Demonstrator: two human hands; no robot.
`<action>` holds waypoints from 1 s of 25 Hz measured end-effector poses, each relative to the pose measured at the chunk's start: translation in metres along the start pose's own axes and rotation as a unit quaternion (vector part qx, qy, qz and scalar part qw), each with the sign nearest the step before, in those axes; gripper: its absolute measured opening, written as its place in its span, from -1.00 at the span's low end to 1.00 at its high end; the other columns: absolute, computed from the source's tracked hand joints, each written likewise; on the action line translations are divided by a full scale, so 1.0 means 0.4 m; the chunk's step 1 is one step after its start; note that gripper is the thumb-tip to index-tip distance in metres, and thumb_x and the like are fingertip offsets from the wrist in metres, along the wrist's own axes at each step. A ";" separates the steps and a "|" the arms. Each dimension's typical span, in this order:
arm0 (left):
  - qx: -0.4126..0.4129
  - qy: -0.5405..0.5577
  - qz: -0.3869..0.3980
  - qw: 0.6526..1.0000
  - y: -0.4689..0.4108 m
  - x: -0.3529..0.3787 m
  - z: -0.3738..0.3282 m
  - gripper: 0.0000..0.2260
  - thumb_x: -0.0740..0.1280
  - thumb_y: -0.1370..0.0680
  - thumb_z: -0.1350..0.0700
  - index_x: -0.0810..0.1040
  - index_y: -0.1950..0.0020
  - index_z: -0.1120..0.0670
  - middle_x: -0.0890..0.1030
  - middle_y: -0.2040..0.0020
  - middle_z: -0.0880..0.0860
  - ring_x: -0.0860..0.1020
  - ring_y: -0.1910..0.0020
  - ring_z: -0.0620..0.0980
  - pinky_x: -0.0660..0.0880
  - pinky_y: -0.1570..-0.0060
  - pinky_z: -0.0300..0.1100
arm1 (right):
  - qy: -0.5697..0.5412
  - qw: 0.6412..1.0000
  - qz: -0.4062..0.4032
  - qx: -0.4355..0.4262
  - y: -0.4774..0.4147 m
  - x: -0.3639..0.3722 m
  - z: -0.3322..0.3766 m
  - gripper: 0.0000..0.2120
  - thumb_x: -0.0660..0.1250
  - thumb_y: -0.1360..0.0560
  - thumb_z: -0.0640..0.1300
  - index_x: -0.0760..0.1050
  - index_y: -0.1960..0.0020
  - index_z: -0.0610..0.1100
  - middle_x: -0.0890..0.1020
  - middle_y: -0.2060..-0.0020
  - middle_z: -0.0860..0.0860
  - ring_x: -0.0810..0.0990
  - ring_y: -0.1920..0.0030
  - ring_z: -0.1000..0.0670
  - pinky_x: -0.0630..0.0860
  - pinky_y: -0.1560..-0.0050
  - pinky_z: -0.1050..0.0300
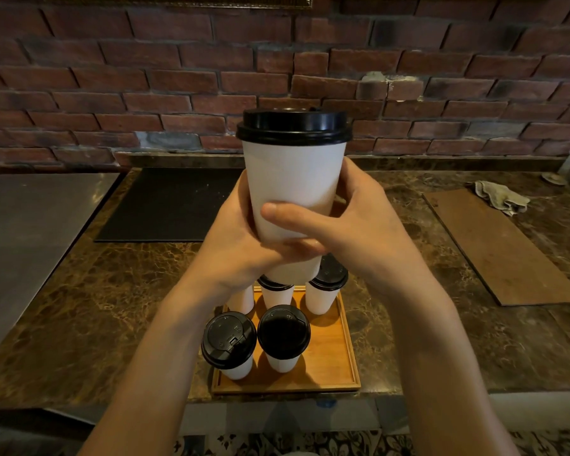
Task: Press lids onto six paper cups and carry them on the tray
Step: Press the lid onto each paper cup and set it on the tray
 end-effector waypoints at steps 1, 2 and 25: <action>0.000 0.001 -0.013 1.000 0.000 0.003 0.001 -0.27 0.59 -0.14 0.14 0.35 -0.21 -0.13 0.58 -0.04 -0.34 0.54 -0.09 -0.33 0.50 0.12 -0.47 | 0.012 1.000 -0.013 0.002 0.001 0.005 0.000 -0.34 0.57 -0.29 0.11 0.39 -0.31 0.08 0.55 -0.06 0.22 0.54 -0.04 0.28 0.59 0.06 0.33; -0.001 0.004 -0.029 1.000 -0.001 0.007 0.003 -0.30 0.55 -0.15 0.12 0.35 -0.20 -0.14 0.59 -0.04 -0.29 0.54 -0.08 -0.35 0.50 0.14 -0.48 | 0.021 0.999 -0.025 0.004 0.001 0.009 0.000 -0.33 0.57 -0.29 0.13 0.38 -0.32 0.08 0.55 -0.07 0.22 0.53 -0.04 0.27 0.59 0.07 0.32; -0.025 -0.004 0.038 0.999 -0.008 -0.019 -0.022 -0.27 0.58 -0.16 0.08 0.34 -0.24 -0.18 0.57 -0.03 -0.31 0.55 -0.08 -0.28 0.51 0.15 -0.44 | -0.080 0.997 0.013 0.003 -0.007 -0.013 0.003 -0.39 0.53 -0.28 0.03 0.46 -0.29 -0.01 0.64 -0.04 0.14 0.62 -0.06 0.17 0.60 0.06 0.24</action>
Point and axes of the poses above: each hand's wrist, its own y-axis away from the middle knuckle, its own x-axis out of the palm, z = x × y, the point moved 1 cm from there along -y, towards the middle knuckle
